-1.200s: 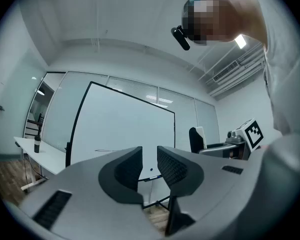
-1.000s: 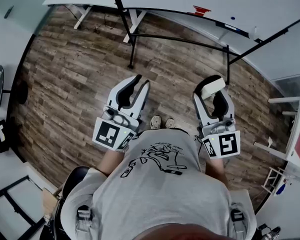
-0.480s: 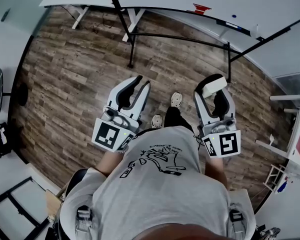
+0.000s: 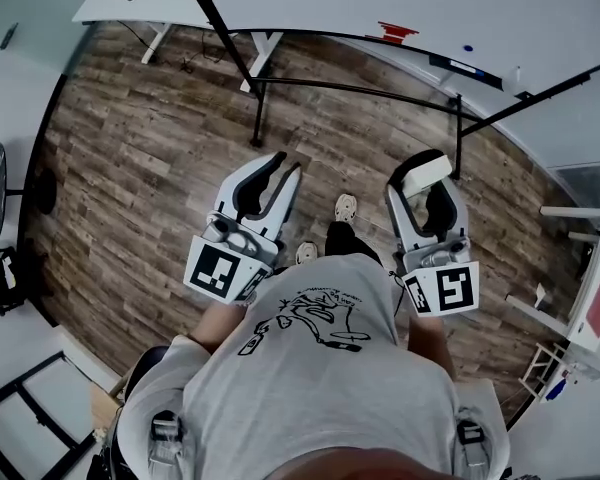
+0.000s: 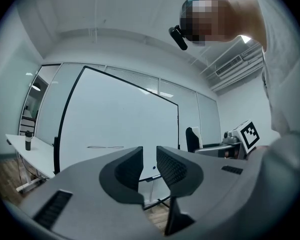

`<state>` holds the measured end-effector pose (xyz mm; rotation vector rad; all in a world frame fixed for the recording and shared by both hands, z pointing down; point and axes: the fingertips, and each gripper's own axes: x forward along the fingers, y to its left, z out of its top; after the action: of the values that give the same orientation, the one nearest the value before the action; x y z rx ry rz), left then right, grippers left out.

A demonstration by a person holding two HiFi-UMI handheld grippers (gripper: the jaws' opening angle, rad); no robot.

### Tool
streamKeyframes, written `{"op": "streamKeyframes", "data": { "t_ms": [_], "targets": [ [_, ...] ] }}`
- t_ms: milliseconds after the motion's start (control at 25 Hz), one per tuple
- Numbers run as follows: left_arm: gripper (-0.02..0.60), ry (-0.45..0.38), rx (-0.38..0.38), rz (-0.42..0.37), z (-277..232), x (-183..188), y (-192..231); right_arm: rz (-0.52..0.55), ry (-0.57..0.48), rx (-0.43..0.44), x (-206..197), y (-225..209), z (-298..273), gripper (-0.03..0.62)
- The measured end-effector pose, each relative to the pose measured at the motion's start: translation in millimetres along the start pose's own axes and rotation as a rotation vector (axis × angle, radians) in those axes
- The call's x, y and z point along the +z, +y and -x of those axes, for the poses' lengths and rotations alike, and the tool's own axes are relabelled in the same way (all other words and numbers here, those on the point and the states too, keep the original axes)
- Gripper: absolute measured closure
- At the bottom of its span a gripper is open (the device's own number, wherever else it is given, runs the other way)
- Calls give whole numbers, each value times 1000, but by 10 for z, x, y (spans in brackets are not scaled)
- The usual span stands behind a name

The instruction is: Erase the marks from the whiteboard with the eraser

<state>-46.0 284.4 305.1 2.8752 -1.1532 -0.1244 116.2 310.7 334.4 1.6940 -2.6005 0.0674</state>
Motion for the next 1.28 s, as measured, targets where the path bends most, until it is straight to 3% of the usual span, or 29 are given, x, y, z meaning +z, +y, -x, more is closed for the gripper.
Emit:
{"op": "streamKeyframes", "data": {
  "t_ms": [680, 1280],
  "targets": [
    [489, 16, 40, -16, -1661, 38, 255, 25, 11, 36, 131, -1477, -855, 333],
    [489, 20, 99, 5, -2255, -36, 392, 85, 31, 83, 144, -2019, -1284, 333]
  ]
}}
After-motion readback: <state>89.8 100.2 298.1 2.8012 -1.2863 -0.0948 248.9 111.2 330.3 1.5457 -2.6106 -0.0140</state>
